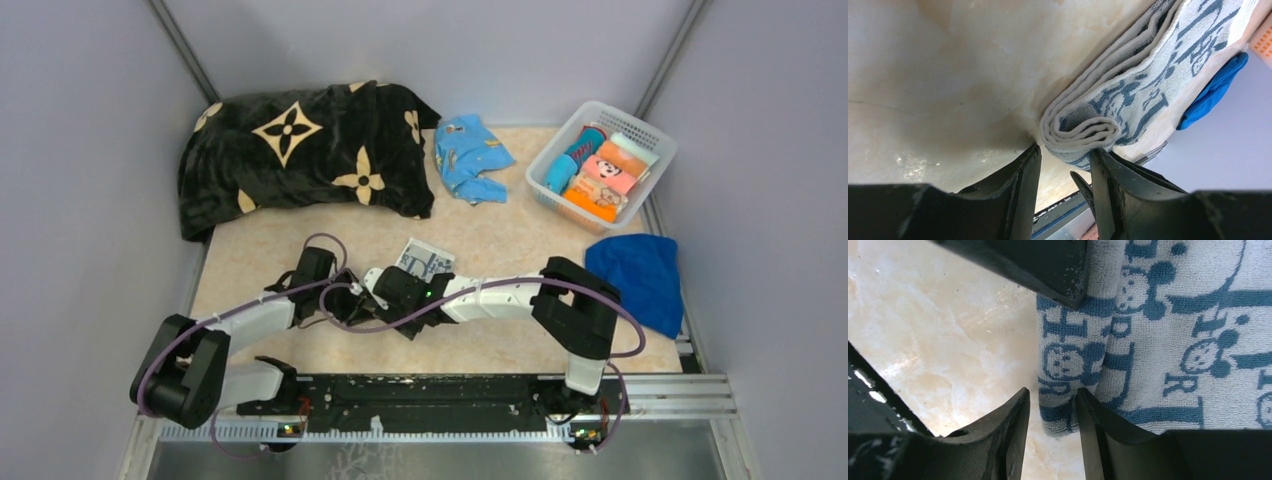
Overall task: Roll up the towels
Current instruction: Roll the towel at the center of the board.
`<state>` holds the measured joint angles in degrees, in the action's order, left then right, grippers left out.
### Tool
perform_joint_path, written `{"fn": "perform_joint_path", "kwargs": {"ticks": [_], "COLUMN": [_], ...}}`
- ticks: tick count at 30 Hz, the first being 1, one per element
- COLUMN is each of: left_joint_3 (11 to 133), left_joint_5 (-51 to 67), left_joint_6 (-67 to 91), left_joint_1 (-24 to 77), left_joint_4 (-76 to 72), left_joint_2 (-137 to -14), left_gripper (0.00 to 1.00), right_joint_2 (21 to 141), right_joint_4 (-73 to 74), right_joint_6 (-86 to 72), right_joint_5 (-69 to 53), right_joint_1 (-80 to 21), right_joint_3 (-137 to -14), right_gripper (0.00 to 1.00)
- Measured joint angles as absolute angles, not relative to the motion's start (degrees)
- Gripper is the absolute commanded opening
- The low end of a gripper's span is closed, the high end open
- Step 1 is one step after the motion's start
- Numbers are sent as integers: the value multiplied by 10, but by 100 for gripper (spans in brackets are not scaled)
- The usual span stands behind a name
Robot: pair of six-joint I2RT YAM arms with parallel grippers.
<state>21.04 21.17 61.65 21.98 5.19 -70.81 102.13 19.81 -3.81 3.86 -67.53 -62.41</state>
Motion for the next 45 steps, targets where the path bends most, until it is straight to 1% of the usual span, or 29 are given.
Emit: {"fn": "perform_joint_path", "kwargs": {"ticks": [14,19,21,23,27,28,31,32,33,39,42,45], "left_joint_3": [222,225,228,231,239,241,251,254,256,260,260,261], "left_joint_5": [216,216,217,219,221,221,219,214,206,131,97,77], "left_joint_6": [608,603,601,601,596,594,590,587,585,573,569,567], "left_joint_1": [220,220,220,220,220,220,220,221,221,218,215,215], "left_joint_4": [50,51,50,48,48,48,61,67,74,153,203,237], "left_joint_2": [-734,-739,-744,-750,-760,-762,-762,-759,-754,-679,-634,-596], "left_gripper": [44,43,43,43,44,44,49,51,55,68,72,74], "right_joint_2": [1037,1046,1055,1060,1066,1066,1062,1058,1054,1039,1040,1046], "right_joint_4": [206,216,221,221,217,217,217,217,217,203,189,165], "right_joint_6": [-15,-10,-8,-4,9,13,25,27,28,2,-23,-57], "right_joint_5": [188,216,228,236,241,238,212,196,174,-36,-147,-256], "right_joint_1": [-730,-730,-730,-730,-730,-730,-724,-719,-710,-637,-601,-564], "right_joint_3": [-628,-636,-646,-649,-650,-650,-649,-649,-649,-649,-644,-633], "right_gripper": [42,40,36,31,15,13,4,3,2,1,1,2]}}
